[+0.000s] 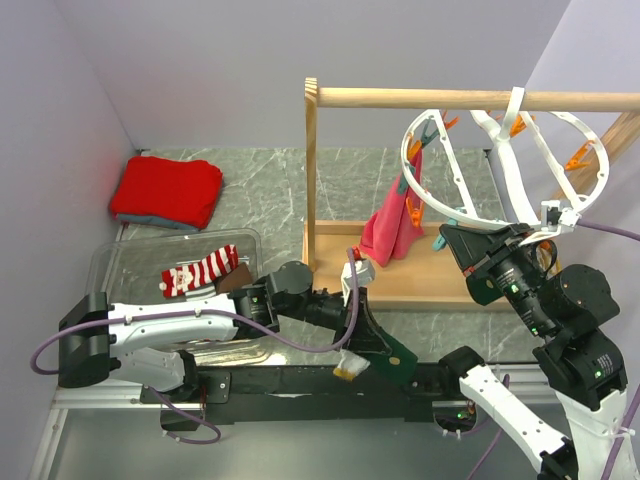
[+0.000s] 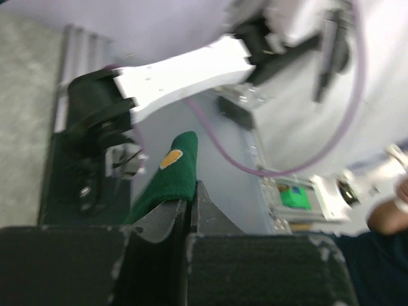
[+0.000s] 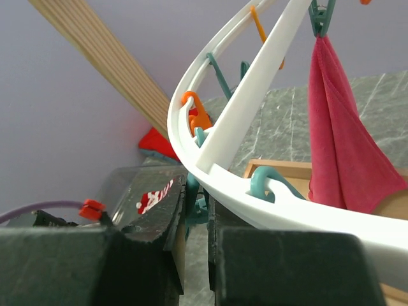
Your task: Remove the socks clipped to the hanger
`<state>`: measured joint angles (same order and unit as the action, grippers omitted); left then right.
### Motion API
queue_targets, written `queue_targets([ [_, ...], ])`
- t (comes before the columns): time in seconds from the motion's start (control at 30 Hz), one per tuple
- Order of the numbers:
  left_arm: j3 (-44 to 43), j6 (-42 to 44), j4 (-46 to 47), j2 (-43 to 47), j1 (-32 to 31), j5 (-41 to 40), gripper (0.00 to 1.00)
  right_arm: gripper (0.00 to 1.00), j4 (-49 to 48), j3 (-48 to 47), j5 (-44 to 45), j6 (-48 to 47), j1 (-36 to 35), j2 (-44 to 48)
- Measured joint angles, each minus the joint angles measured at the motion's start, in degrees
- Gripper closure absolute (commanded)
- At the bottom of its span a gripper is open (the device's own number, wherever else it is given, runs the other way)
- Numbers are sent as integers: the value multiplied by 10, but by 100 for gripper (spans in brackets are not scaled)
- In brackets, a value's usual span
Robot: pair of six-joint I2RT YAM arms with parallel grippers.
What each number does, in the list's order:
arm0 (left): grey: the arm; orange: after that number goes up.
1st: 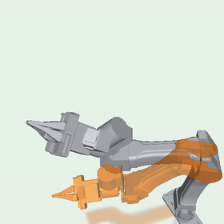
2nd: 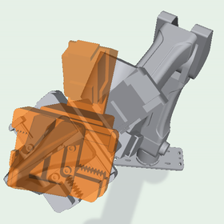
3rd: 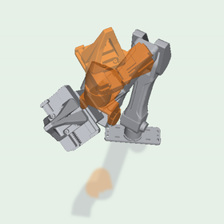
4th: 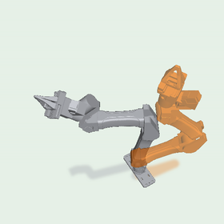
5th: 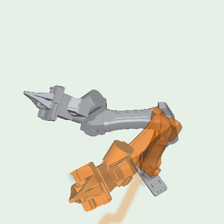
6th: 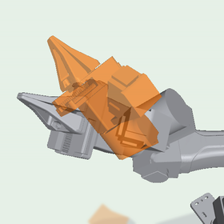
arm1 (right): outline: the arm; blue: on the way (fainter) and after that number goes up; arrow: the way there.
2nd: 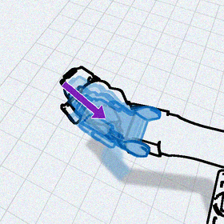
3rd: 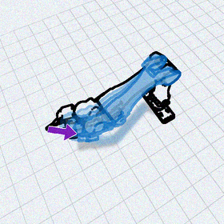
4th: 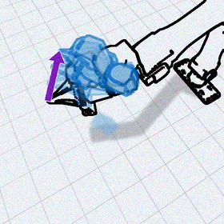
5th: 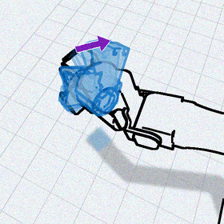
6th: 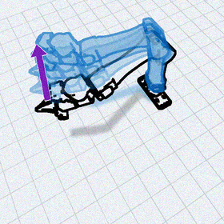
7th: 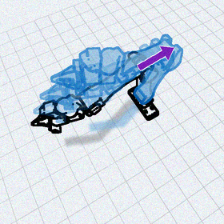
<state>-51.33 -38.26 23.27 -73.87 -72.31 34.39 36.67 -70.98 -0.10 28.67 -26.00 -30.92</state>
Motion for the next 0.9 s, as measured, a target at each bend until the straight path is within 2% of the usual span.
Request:
queue_targets([
  [0.2,0,3,-110,0,7,-114,99,100,2,4,4,0,0,3],
  [0.33,23,-12,-164,11,34,-207,99,100,3,10,8,-2,0,7],
  [0.47,76,-52,-212,59,78,-307,99,100,3,10,12,-2,0,9],
  [0.63,138,-95,-250,169,112,-412,99,100,4,13,12,-2,0,11],
  [0.77,141,-111,-301,231,136,-504,98,100,2,17,12,-2,0,12],
  [0.9,121,-131,-398,243,183,-606,98,100,1,23,16,-2,0,12],
])
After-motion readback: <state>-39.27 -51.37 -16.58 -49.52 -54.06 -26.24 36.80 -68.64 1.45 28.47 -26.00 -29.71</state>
